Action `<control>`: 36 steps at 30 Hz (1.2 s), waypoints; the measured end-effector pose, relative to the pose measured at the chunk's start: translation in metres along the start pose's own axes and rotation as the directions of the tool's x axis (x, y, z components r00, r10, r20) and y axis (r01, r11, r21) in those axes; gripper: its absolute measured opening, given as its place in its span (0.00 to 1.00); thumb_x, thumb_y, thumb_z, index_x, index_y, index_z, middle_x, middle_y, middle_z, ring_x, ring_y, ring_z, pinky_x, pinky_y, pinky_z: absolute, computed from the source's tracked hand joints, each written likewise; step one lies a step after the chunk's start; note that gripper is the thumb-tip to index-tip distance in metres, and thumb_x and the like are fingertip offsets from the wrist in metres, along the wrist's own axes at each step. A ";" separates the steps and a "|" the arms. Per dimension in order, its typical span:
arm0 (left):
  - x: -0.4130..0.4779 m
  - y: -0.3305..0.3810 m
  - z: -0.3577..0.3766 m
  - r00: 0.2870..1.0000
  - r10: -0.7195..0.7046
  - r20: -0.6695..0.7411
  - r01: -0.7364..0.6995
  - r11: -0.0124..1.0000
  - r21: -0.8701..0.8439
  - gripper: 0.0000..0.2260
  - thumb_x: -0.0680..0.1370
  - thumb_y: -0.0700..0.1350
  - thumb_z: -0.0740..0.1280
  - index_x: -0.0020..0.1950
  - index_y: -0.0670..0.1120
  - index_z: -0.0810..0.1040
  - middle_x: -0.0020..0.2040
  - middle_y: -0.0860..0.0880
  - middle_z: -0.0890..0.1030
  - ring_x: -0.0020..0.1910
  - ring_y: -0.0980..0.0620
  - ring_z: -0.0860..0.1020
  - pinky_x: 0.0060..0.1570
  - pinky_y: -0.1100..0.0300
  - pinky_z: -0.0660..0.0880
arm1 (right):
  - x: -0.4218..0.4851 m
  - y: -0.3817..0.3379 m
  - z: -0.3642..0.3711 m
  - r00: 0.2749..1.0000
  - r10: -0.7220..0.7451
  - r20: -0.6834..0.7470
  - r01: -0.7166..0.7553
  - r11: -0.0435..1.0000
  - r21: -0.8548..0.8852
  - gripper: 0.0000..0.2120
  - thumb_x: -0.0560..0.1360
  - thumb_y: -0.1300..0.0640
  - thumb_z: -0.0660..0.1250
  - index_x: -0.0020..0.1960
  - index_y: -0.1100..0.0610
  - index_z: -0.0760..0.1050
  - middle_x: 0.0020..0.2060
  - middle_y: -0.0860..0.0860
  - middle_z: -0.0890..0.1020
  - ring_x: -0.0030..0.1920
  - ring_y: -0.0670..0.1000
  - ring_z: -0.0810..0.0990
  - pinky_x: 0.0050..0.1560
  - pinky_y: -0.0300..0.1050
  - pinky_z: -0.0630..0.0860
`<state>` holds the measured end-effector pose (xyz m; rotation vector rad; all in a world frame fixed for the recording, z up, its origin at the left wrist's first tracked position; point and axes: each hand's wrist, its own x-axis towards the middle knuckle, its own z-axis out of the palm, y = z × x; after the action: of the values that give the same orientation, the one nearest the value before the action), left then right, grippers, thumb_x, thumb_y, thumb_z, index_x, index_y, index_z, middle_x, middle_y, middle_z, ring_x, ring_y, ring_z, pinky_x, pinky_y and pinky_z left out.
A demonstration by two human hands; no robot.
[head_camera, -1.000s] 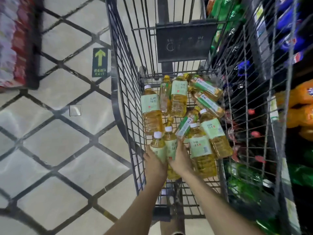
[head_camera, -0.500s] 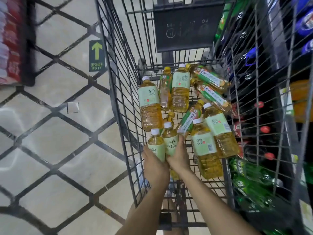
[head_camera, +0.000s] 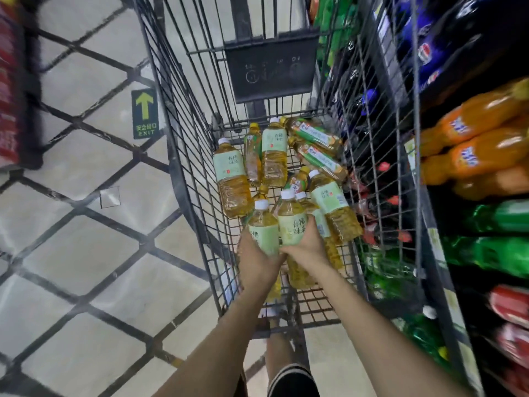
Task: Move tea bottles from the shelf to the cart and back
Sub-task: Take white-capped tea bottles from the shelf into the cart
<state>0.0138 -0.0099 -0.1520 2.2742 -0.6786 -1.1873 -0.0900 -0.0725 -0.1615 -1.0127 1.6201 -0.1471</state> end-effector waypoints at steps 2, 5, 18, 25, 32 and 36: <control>-0.009 0.012 -0.007 0.999 0.044 0.006 -0.044 0.999 -0.013 0.33 0.62 0.50 0.81 0.53 0.67 0.61 0.51 0.53 0.79 0.49 0.52 0.80 0.46 0.51 0.80 | -0.016 -0.007 -0.015 1.000 -0.005 -0.016 0.005 1.000 0.025 0.35 0.65 0.66 0.78 0.66 0.54 0.64 0.48 0.49 0.77 0.43 0.44 0.77 0.35 0.35 0.70; -0.021 0.032 -0.022 0.994 0.104 0.021 -0.103 0.994 -0.022 0.34 0.62 0.44 0.82 0.57 0.60 0.63 0.49 0.54 0.79 0.48 0.51 0.80 0.48 0.52 0.80 | -0.041 -0.015 -0.030 0.997 -0.006 -0.074 0.013 0.995 0.102 0.33 0.66 0.65 0.78 0.65 0.54 0.67 0.44 0.46 0.77 0.40 0.40 0.75 0.32 0.34 0.69; -0.084 0.123 -0.079 0.884 0.467 0.028 -0.467 0.884 -0.017 0.31 0.65 0.47 0.82 0.57 0.59 0.66 0.50 0.56 0.78 0.47 0.56 0.80 0.44 0.58 0.78 | -0.150 -0.072 -0.071 0.885 -0.128 -0.448 0.267 0.927 0.264 0.33 0.61 0.61 0.81 0.62 0.51 0.70 0.47 0.46 0.81 0.47 0.48 0.82 0.44 0.46 0.79; -0.091 0.165 -0.115 0.774 0.599 0.203 -0.600 0.797 -0.065 0.30 0.69 0.41 0.80 0.63 0.51 0.66 0.46 0.59 0.75 0.38 0.68 0.73 0.26 0.73 0.71 | -0.205 -0.102 -0.081 0.789 -0.060 -0.611 0.322 0.888 0.329 0.31 0.64 0.63 0.80 0.61 0.49 0.69 0.45 0.44 0.79 0.44 0.44 0.79 0.38 0.37 0.71; -0.111 0.192 -0.148 0.594 0.736 0.324 -0.747 0.654 -0.118 0.34 0.66 0.46 0.81 0.65 0.52 0.66 0.50 0.54 0.78 0.45 0.54 0.80 0.41 0.58 0.80 | -0.262 -0.122 -0.070 0.615 -0.012 -0.788 0.422 0.850 0.316 0.32 0.60 0.58 0.81 0.60 0.48 0.71 0.49 0.46 0.82 0.50 0.47 0.82 0.51 0.47 0.78; -0.129 0.202 -0.163 0.465 0.809 0.359 -0.812 0.551 -0.190 0.31 0.66 0.48 0.80 0.63 0.51 0.69 0.50 0.52 0.80 0.48 0.49 0.80 0.48 0.50 0.80 | -0.300 -0.129 -0.063 0.517 0.001 -0.856 0.474 0.832 0.288 0.27 0.64 0.62 0.79 0.54 0.46 0.69 0.44 0.42 0.80 0.45 0.44 0.80 0.41 0.41 0.75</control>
<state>0.0454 -0.0527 0.1323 1.3033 -1.6983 -1.1065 -0.0864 0.0231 0.1566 -0.7707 2.0917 -1.3905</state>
